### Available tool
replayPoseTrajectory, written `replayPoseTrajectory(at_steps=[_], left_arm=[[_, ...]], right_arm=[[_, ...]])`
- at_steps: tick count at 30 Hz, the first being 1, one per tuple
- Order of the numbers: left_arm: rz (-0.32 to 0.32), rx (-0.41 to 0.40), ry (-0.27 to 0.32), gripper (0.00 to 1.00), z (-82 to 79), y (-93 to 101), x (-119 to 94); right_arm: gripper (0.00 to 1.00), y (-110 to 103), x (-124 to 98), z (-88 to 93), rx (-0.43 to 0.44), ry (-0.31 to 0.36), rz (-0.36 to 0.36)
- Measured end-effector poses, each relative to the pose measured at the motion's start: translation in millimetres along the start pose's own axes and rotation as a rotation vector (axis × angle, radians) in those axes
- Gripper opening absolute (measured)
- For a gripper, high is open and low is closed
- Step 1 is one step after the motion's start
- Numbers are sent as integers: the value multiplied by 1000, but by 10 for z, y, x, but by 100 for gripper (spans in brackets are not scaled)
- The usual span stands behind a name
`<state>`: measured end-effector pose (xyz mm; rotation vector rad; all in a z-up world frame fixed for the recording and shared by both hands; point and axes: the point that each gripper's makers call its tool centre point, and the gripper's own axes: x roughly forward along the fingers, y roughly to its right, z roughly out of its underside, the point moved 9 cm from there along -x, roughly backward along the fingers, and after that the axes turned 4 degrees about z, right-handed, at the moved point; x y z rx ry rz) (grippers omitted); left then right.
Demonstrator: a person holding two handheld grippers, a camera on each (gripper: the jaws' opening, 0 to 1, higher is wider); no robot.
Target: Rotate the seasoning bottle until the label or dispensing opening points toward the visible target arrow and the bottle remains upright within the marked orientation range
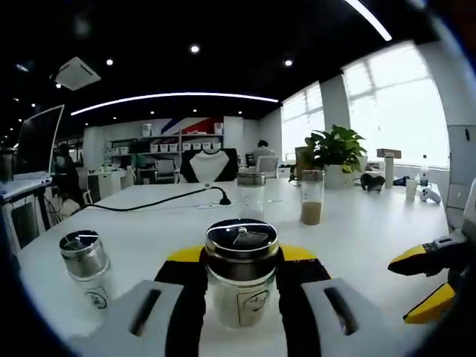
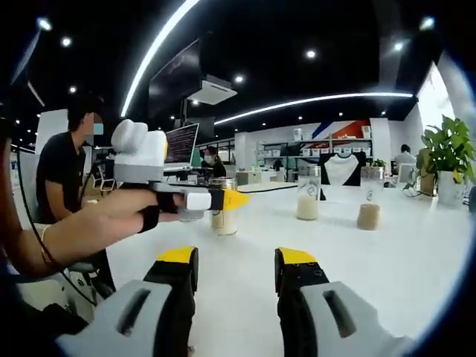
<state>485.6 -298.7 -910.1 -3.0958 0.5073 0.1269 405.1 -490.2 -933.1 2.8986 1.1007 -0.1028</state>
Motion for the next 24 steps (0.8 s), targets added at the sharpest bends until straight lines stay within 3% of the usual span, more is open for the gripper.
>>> replayPoseTrajectory(at_steps=[24], left_arm=[[-21, -42, -20, 37, 79, -215, 46]], right_arm=[[40, 13, -5, 13, 8, -6, 9]])
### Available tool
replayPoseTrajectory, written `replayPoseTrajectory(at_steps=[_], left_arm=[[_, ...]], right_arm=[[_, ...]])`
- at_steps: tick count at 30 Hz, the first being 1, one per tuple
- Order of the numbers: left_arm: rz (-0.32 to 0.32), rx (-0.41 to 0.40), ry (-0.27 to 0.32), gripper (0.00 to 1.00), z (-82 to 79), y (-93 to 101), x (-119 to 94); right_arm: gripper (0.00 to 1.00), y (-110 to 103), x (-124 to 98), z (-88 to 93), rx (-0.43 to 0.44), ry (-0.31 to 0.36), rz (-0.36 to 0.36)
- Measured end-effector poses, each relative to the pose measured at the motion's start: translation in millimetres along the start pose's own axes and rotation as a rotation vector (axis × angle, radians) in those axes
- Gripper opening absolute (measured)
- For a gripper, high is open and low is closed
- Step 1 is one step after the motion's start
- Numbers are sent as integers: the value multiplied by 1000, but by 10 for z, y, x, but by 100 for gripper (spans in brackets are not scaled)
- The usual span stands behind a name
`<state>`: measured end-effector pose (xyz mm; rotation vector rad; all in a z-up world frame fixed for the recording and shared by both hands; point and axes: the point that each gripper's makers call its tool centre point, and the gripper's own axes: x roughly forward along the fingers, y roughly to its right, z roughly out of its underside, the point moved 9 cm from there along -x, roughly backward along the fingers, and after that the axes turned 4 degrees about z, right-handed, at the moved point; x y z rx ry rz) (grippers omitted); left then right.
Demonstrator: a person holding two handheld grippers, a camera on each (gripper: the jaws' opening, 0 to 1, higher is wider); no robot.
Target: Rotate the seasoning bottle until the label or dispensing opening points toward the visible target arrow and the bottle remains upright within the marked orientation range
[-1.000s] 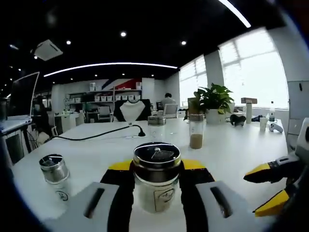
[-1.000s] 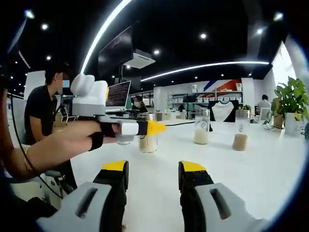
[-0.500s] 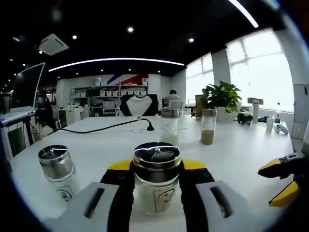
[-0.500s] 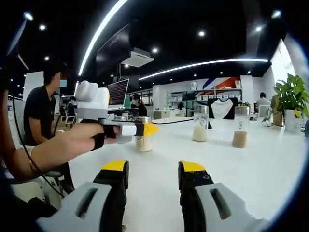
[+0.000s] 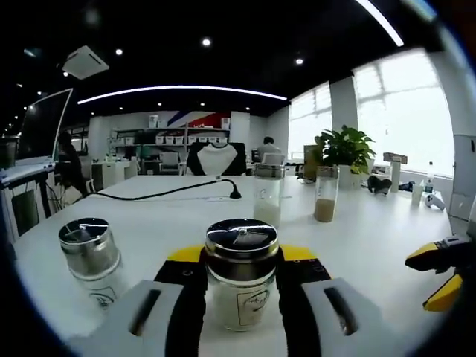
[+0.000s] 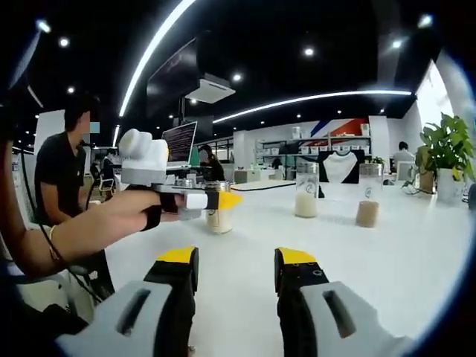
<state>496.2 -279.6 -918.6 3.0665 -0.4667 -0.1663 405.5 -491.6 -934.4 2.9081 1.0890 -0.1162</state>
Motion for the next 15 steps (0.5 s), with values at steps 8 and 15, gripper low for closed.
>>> replayPoseTrajectory(at_steps=[8, 15], left_arm=[[4, 16, 9, 38, 7, 6, 14], [-9, 105, -30, 39, 39, 27, 19]], right_arm=[[40, -21, 8, 9, 3, 0, -7], [40, -23, 13, 5, 5, 3, -13]])
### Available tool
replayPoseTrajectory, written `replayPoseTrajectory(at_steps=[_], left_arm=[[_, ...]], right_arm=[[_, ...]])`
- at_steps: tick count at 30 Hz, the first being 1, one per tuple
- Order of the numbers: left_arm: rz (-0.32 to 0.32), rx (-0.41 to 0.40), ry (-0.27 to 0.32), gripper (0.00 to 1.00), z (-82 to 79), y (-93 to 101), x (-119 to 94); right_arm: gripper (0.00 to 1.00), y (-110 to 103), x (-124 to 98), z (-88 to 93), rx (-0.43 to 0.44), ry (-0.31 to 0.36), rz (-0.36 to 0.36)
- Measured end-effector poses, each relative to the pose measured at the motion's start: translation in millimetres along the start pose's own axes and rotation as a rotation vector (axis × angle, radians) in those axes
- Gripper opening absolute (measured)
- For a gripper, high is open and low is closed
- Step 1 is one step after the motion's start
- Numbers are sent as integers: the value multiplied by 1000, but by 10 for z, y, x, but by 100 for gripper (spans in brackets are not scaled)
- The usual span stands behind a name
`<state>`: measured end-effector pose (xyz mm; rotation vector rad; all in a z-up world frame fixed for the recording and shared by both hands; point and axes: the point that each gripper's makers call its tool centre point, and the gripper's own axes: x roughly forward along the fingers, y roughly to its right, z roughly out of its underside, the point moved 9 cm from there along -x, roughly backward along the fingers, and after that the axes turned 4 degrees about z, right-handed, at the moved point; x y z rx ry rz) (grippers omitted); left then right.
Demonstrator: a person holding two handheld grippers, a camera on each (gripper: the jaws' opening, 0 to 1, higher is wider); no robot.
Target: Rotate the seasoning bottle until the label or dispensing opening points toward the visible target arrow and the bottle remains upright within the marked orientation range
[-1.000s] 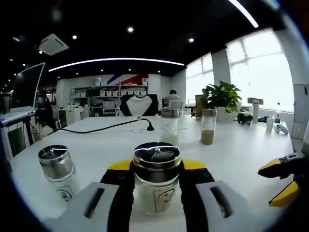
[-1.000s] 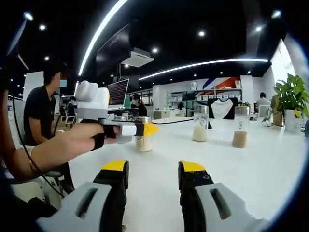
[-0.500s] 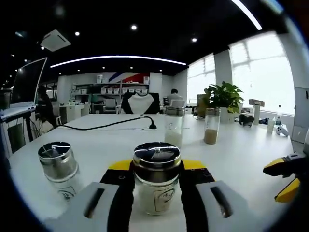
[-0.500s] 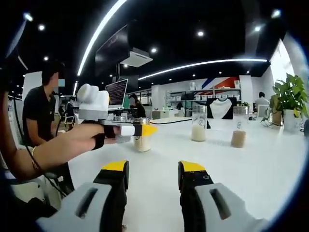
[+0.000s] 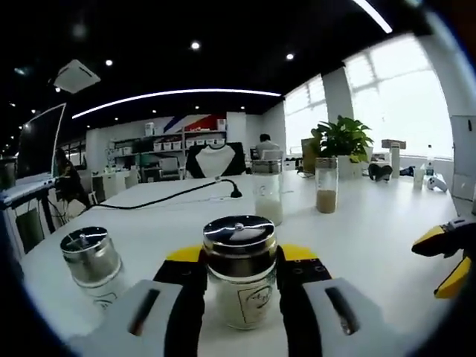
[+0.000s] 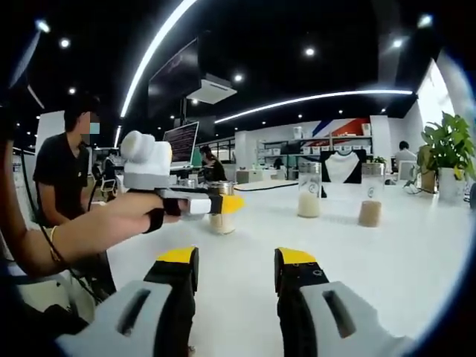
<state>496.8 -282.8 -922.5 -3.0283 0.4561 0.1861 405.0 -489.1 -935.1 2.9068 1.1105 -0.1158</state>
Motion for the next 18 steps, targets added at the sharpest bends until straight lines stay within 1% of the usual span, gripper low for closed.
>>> replayPoseTrajectory(at_steps=[5, 9, 11, 12, 14, 18], left_arm=[[2, -21, -11, 42, 23, 3, -6], [-4, -21, -13, 45, -1, -4, -17], [-10, -20, -12, 46, -44, -9, -47], [-22, -16, -5, 48, -73, -14, -67], [-42, -1, 28, 51, -164, -25, -115], [-50, 15, 49, 54, -291, -29, -177]], right_arm=[[40, 0, -5, -5, 4, 4, -1], [40, 10, -21, -3, 6, 3, 3], [40, 15, -26, -6, 6, 4, 4], [40, 17, -29, -10, 5, 5, 4], [40, 21, -30, -17, 18, 11, 3], [40, 11, -27, -24, 15, 8, -4]])
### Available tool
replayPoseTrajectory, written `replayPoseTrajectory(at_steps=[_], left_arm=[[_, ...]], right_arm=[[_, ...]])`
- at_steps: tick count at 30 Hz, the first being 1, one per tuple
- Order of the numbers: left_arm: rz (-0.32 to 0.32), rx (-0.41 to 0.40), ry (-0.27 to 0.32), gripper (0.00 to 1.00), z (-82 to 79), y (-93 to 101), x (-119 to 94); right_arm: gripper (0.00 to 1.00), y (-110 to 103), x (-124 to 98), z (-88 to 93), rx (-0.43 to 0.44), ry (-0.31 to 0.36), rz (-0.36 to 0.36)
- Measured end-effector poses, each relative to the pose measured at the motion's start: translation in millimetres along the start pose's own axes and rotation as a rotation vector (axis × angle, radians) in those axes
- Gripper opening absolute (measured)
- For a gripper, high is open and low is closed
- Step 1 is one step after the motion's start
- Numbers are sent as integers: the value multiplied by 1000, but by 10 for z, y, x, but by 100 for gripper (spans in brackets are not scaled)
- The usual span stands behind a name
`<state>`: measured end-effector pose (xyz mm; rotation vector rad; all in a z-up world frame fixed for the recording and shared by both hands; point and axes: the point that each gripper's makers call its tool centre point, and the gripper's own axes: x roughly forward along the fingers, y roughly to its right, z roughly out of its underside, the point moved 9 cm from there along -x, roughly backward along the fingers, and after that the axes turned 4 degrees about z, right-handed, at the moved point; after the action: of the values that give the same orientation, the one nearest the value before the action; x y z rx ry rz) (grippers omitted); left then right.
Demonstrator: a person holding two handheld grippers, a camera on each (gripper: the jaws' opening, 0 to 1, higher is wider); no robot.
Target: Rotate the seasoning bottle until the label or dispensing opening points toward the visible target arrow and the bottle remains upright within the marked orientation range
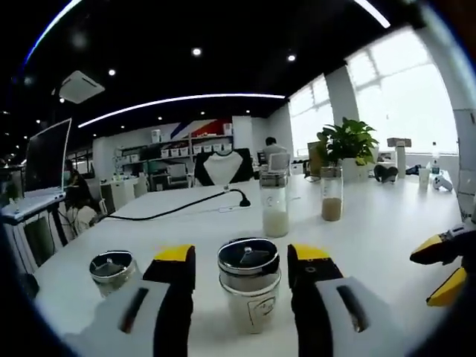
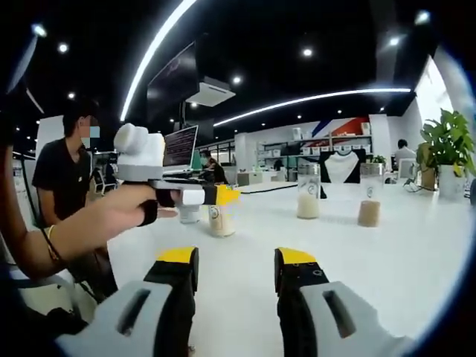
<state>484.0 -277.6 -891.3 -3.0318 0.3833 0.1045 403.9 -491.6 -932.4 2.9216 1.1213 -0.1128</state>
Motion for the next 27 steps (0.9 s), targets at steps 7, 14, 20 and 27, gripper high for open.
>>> replayPoseTrajectory(at_steps=[7, 14, 20, 27], left_arm=[[-2, 11, 37, 59, -170, 29, -100], [-7, -1, 52, 67, -237, 50, -149], [-12, -15, 35, 71, -210, 65, -168], [-19, -19, 45, 72, -247, 73, -200]], right_arm=[[40, -17, -26, -36, -12, 12, 2], [51, -5, -47, -45, 10, 11, 26], [70, 44, -59, -62, 19, 9, 80], [80, 64, -79, -75, 33, 19, 103]])
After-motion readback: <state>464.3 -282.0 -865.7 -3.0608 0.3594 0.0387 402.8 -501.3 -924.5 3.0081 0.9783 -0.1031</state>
